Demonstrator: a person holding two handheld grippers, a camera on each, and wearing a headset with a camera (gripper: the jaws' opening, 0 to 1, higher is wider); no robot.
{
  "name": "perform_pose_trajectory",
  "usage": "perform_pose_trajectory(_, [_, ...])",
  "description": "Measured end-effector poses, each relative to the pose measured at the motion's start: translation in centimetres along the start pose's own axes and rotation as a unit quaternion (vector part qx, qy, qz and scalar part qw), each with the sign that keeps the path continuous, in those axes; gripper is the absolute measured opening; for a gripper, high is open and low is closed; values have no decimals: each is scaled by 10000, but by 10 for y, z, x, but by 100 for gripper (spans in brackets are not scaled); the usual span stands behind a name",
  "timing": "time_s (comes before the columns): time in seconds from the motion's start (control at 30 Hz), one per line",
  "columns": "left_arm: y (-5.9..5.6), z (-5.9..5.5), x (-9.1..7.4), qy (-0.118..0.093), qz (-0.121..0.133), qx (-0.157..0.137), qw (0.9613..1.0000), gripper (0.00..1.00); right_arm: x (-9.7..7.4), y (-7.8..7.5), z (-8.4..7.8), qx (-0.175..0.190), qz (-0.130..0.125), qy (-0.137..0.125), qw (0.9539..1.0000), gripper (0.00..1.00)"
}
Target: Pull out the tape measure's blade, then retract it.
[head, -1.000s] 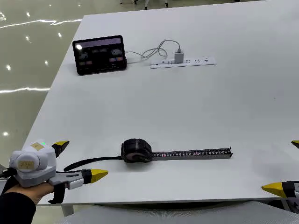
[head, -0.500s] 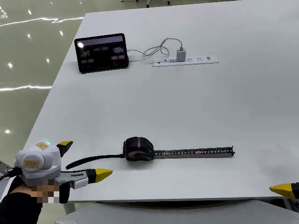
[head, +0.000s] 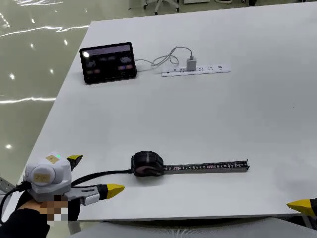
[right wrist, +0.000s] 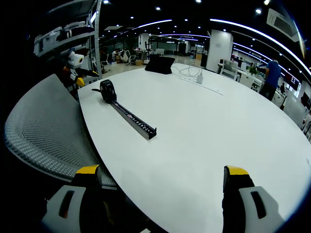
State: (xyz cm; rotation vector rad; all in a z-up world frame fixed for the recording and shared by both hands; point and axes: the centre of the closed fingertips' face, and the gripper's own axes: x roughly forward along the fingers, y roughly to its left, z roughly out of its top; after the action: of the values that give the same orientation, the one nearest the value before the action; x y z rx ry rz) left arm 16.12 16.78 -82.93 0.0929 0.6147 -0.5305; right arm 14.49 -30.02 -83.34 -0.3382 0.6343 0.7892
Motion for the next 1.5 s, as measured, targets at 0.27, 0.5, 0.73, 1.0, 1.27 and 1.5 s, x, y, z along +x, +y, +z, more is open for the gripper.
perform_pose_trajectory(0.27, [-4, 12, 6, 46, -9, -3, 10000, 100, 2, -3, 9, -178, 56, 79, 9998, 100])
perform_pose_trajectory(0.5, [-7, 25, 11, 186, 141, -424, 9988, 100, 12, 1, 16, -299, 225, 164, 9992, 100])
perform_pose_trajectory(0.73, [-24, 56, 17, -23, 153, -110, 9998, 100, 22, 0, 25, -609, 391, 362, 9967, 100])
perform_pose_trajectory(1.0, [-47, 58, 42, 192, 101, -131, 9997, 100, 30, -2, 37, -908, 534, 483, 9933, 100])
perform_pose_trajectory(1.27, [-56, 54, 58, 142, 361, -189, 9991, 100, 35, 0, 42, -983, 679, 537, 9914, 100])
perform_pose_trajectory(1.5, [-45, 54, 55, 43, 732, -485, 9961, 100, 45, 1, 44, -1168, 832, 667, 9874, 100])
